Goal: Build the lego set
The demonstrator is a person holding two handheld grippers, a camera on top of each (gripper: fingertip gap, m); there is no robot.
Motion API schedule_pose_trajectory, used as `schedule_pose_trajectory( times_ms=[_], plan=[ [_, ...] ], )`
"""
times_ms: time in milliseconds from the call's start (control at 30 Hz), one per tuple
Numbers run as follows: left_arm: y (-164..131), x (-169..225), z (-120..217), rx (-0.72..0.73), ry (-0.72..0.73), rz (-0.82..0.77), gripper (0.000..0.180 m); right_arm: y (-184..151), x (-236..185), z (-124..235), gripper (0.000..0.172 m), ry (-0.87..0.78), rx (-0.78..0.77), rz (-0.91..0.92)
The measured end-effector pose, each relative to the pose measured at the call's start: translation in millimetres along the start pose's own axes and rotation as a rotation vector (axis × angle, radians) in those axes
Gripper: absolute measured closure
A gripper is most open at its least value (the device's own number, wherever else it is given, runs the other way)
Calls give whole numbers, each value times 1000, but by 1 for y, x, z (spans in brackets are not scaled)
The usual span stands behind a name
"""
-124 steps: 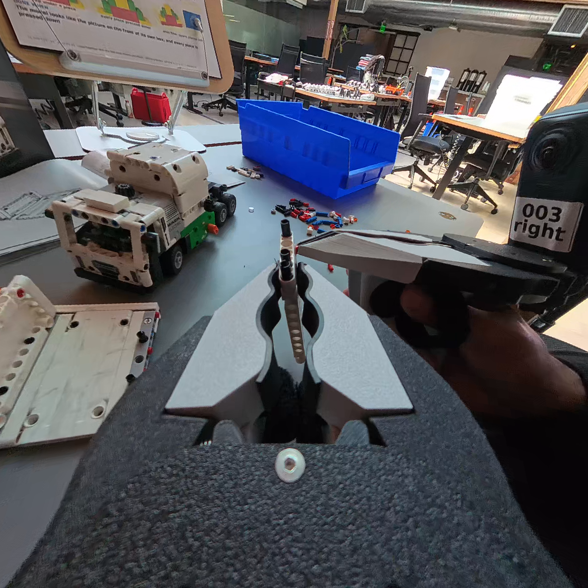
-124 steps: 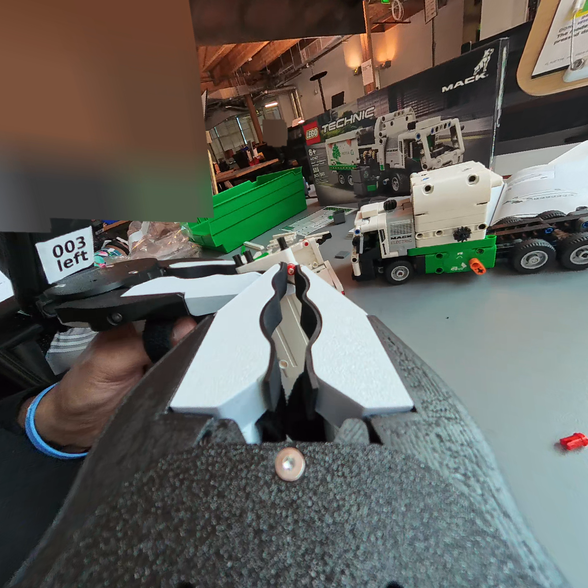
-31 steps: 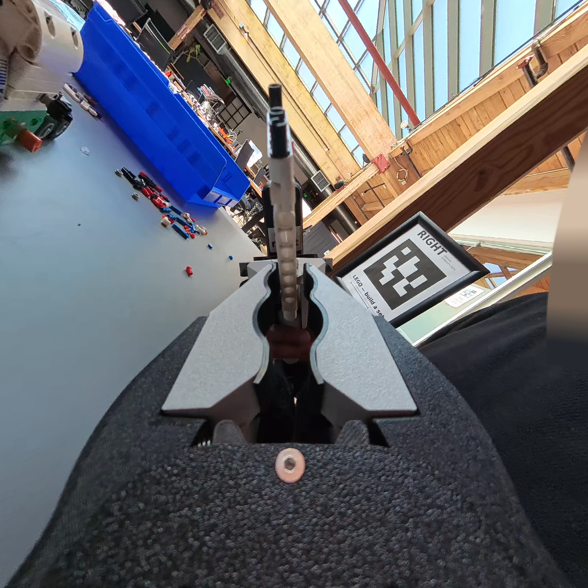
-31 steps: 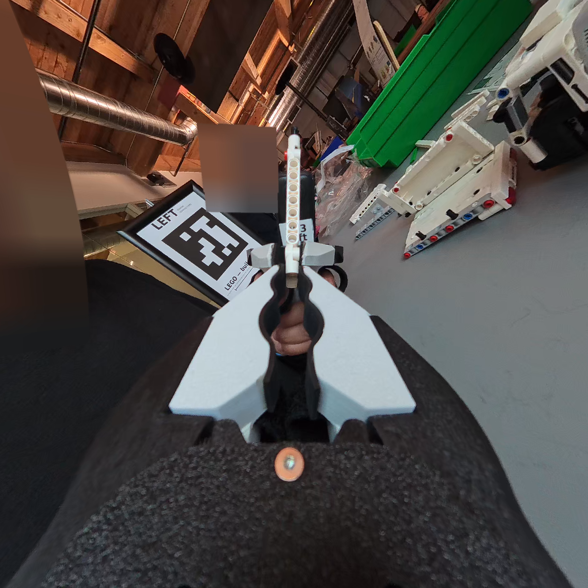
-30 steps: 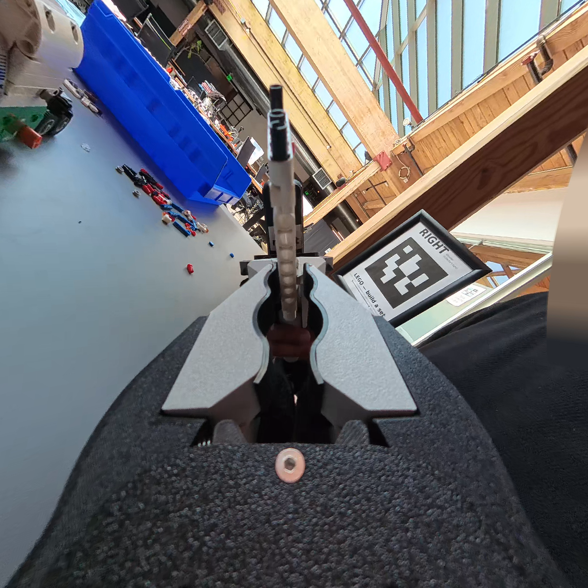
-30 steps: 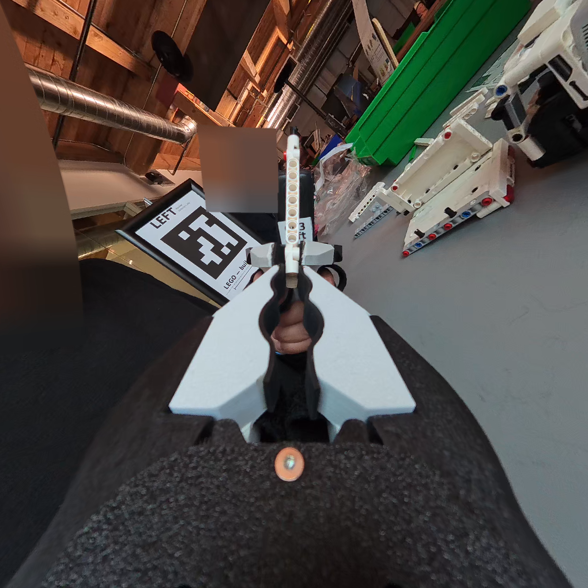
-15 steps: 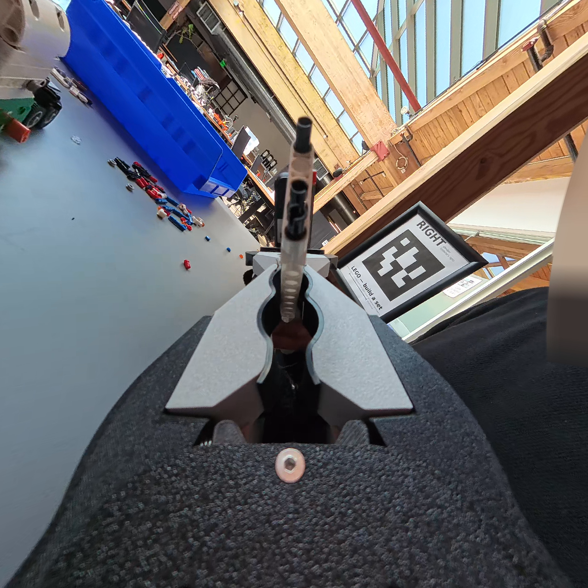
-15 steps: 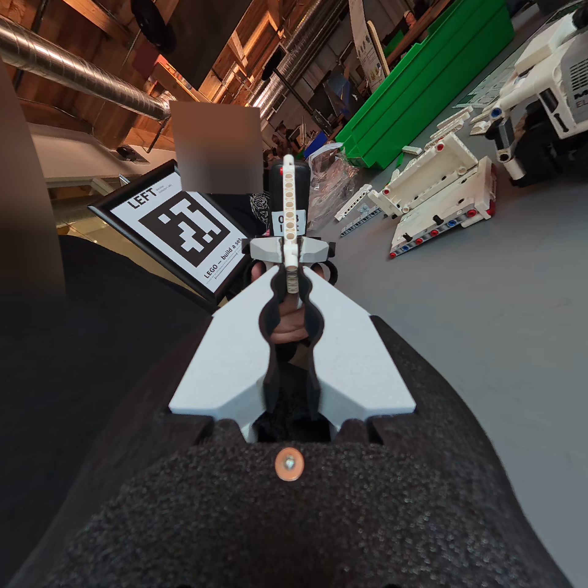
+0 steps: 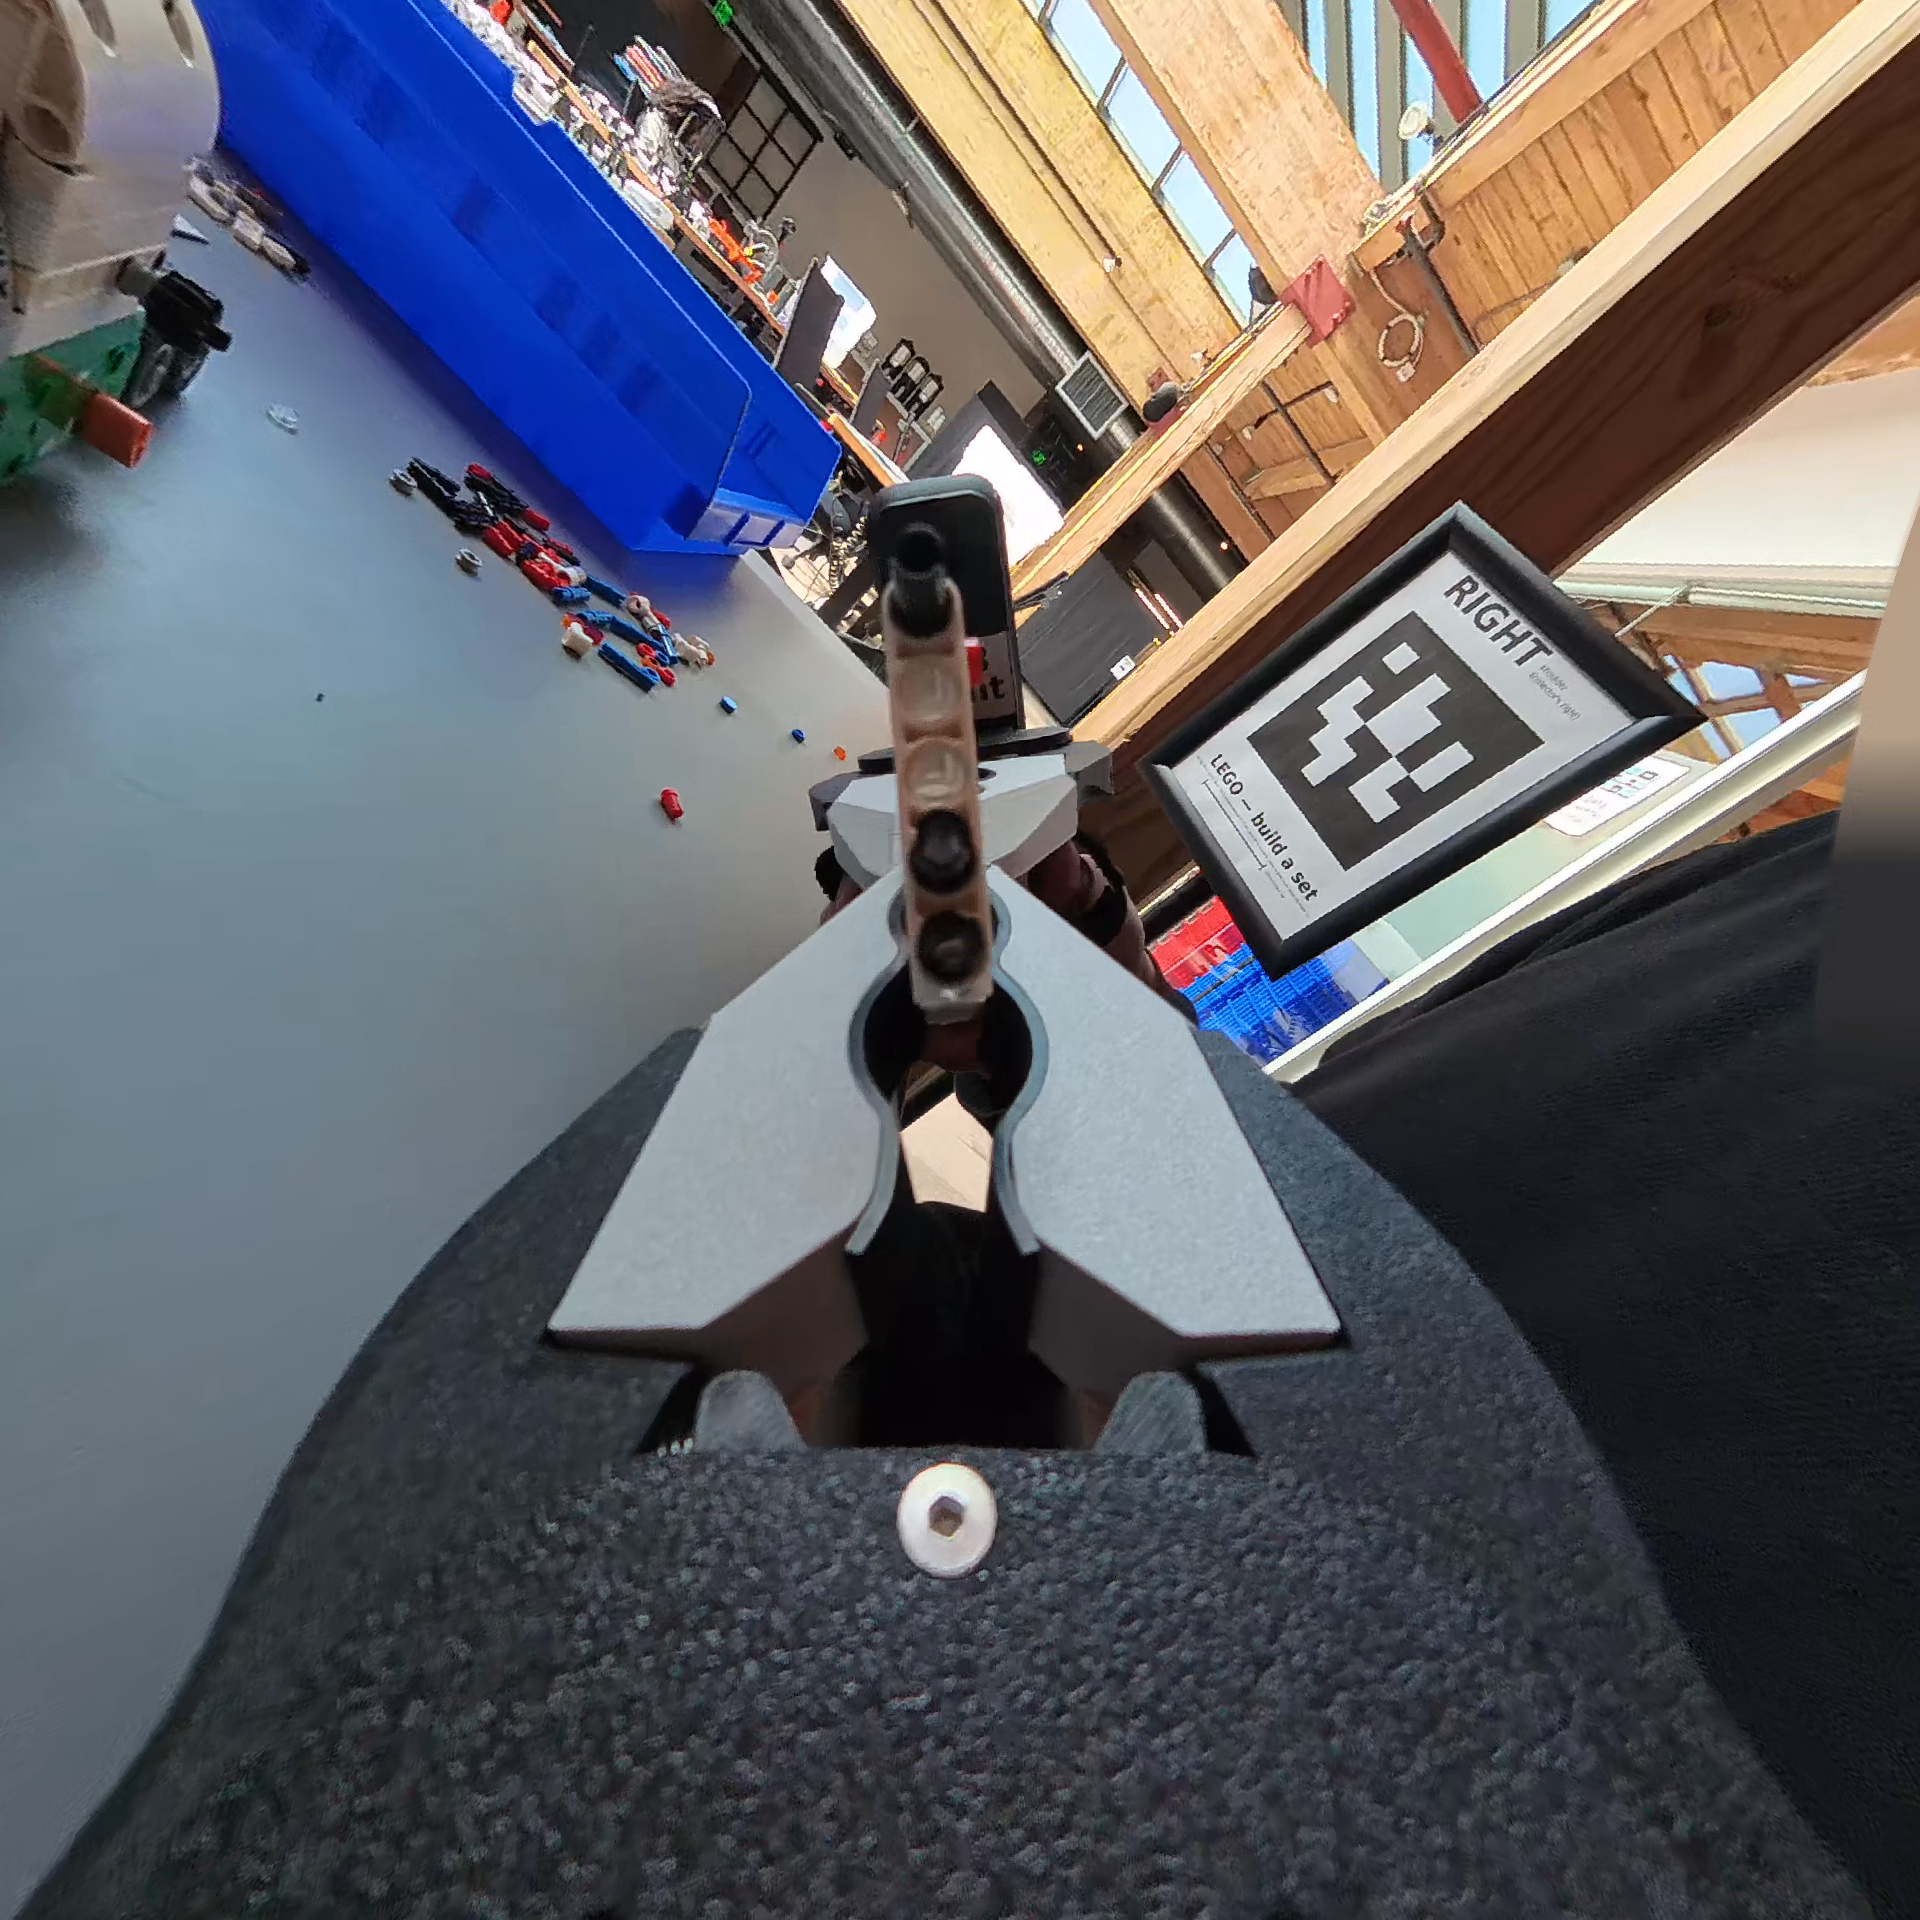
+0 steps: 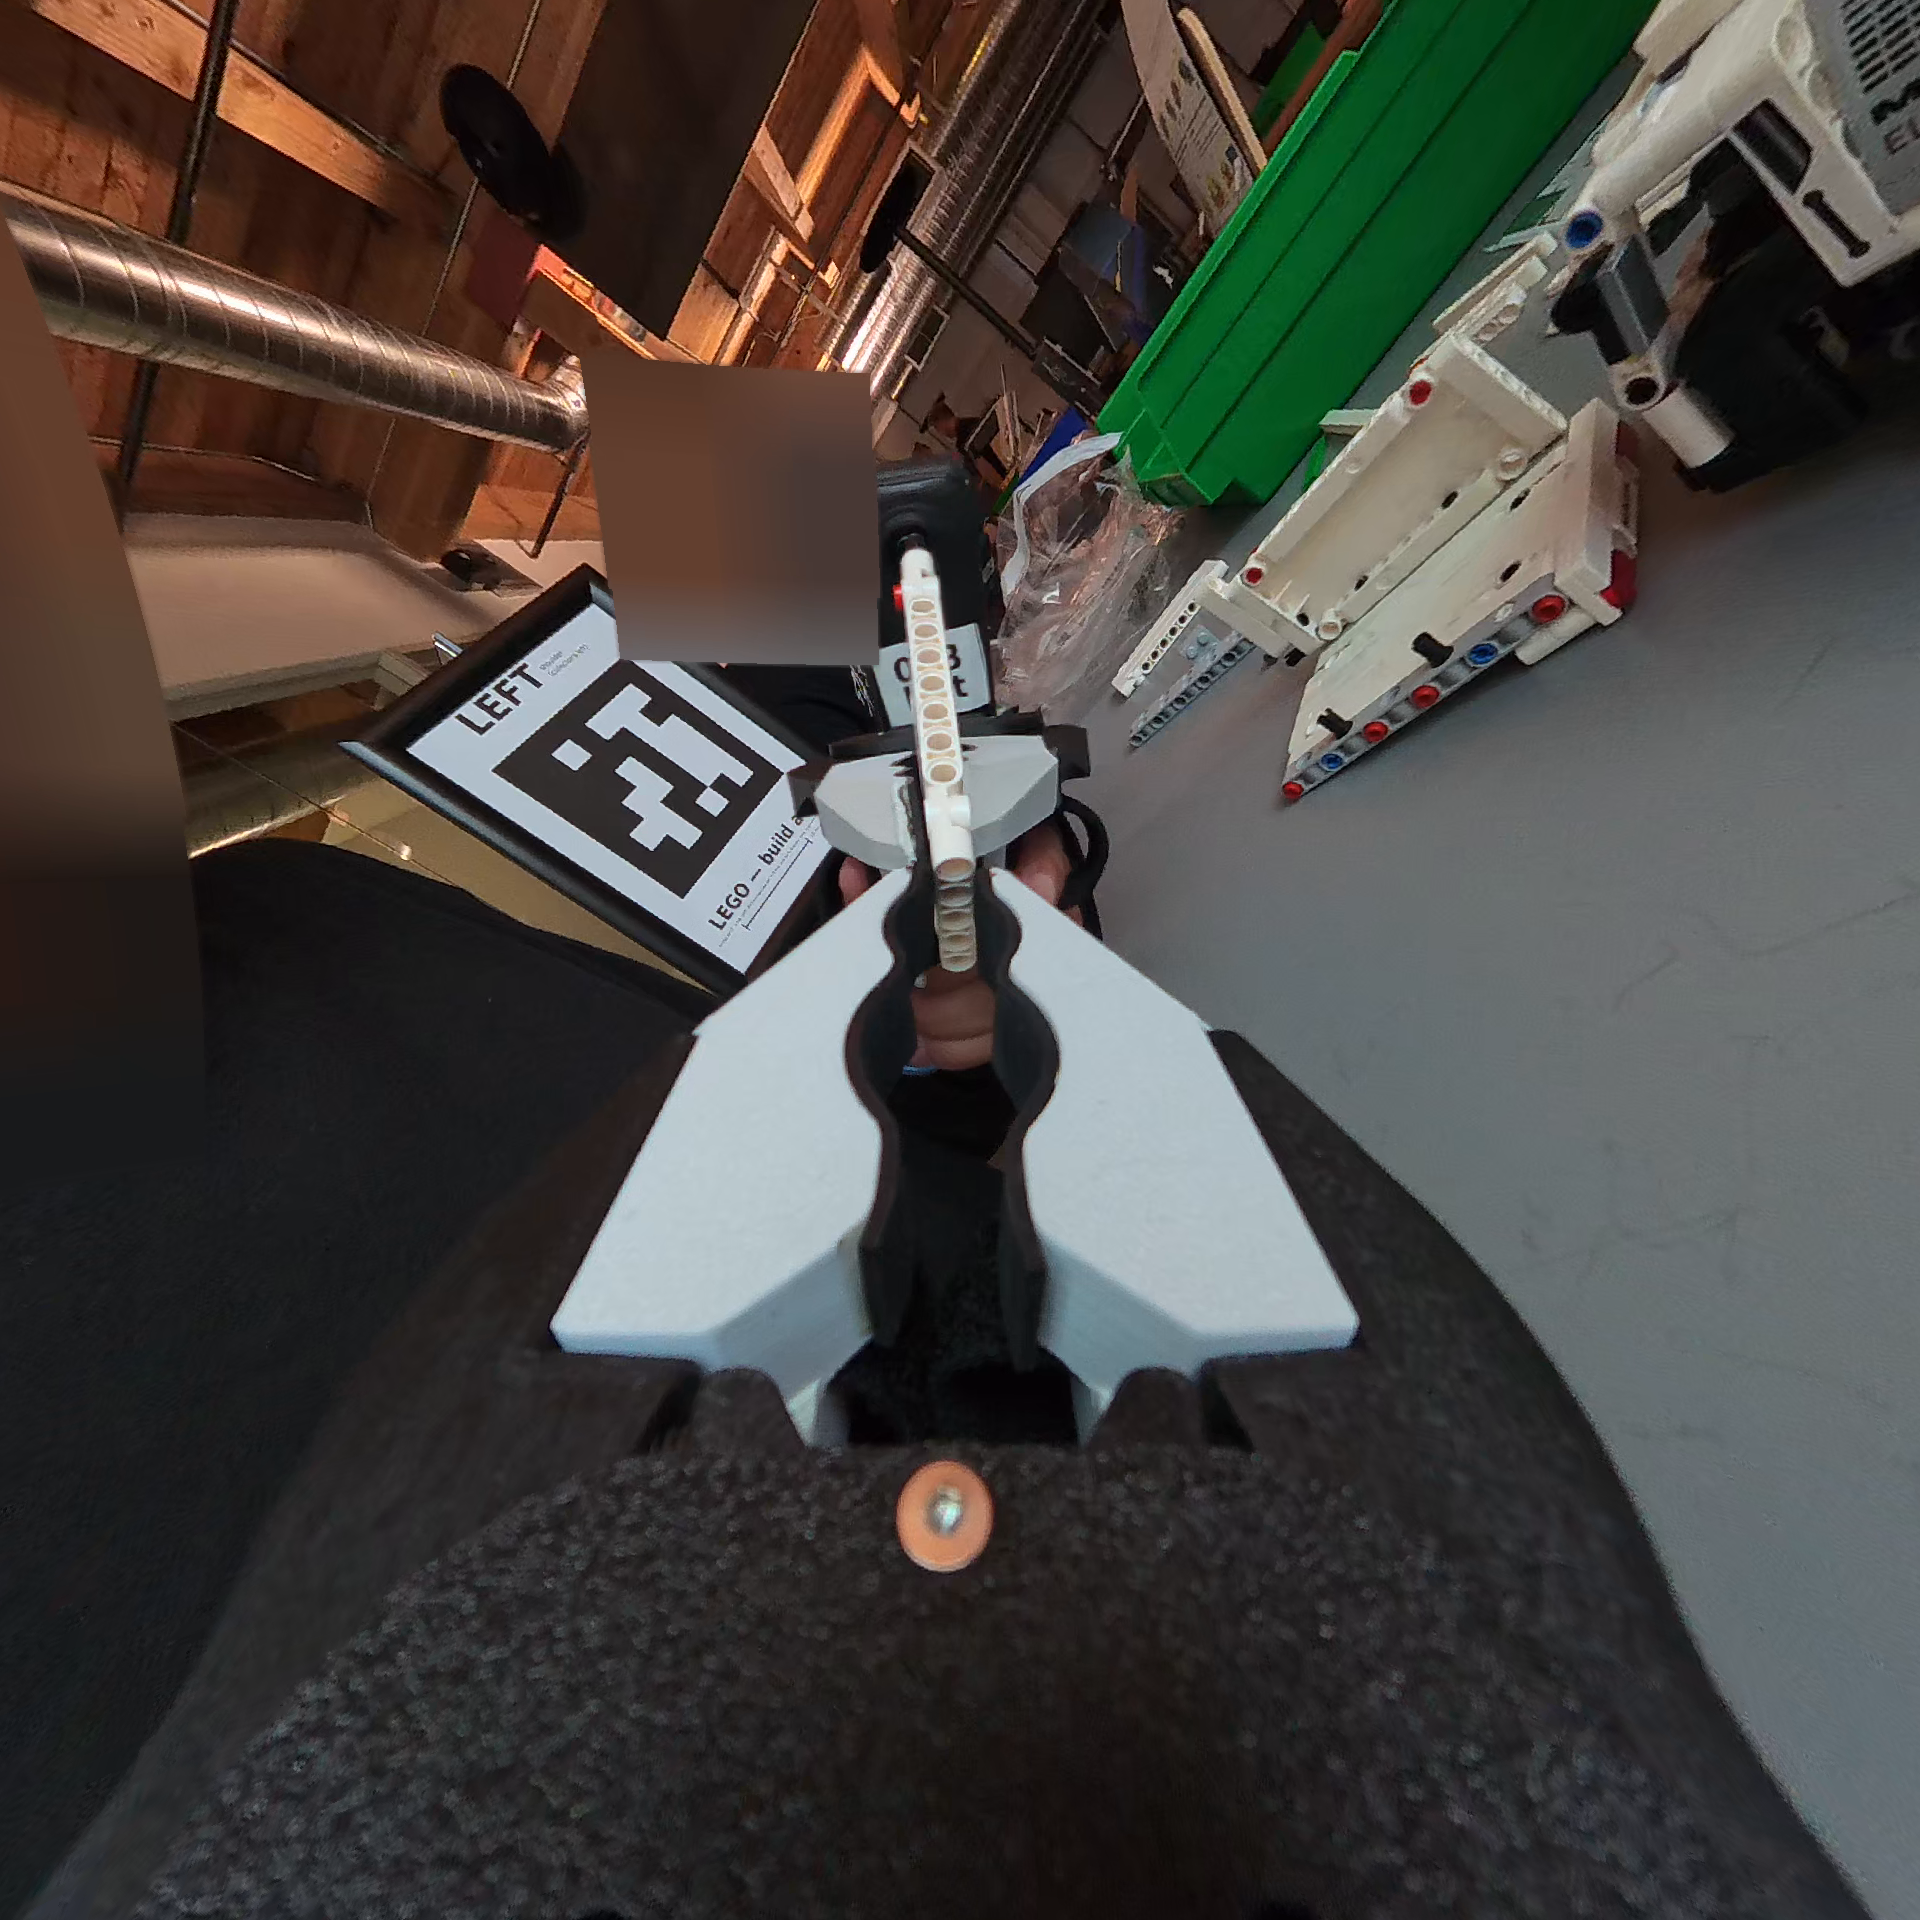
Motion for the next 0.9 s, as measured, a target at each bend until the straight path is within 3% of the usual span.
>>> schedule_pose_trajectory(
  times_ms=[167, 267, 367, 500, 733, 900],
  plan=[
    [4, -9, 6, 31, 140, -107, 180, 7, -5, 17, 163, -184, -68, 181],
    [8, -16, 13, 52, 268, -276, 180, 22, -7, 70, 159, -573, -188, 436],
    [8, -12, 13, 66, 218, -316, 180, 19, -6, 114, 159, -792, -390, 515],
    [8, -12, 14, 58, 163, -282, 180, 23, 2, 128, 157, -667, -546, 534],
    [5, 0, 21, 82, 55, -330, 180, 38, 29, 134, 155, -362, -996, 596],
    [4, 2, 21, 83, 41, -342, 180, 49, 37, 125, 154, -257, -1145, 703]
  ],
)
Point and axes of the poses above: each gripper's, where its closed fingertips meet, z back along the fingers, y out of its top, x = y × z across the jaws, the point moved 6 cm from there along z, back along the fingers, and after that the axes turned 15 degrees about y, right-handed, at the moved point
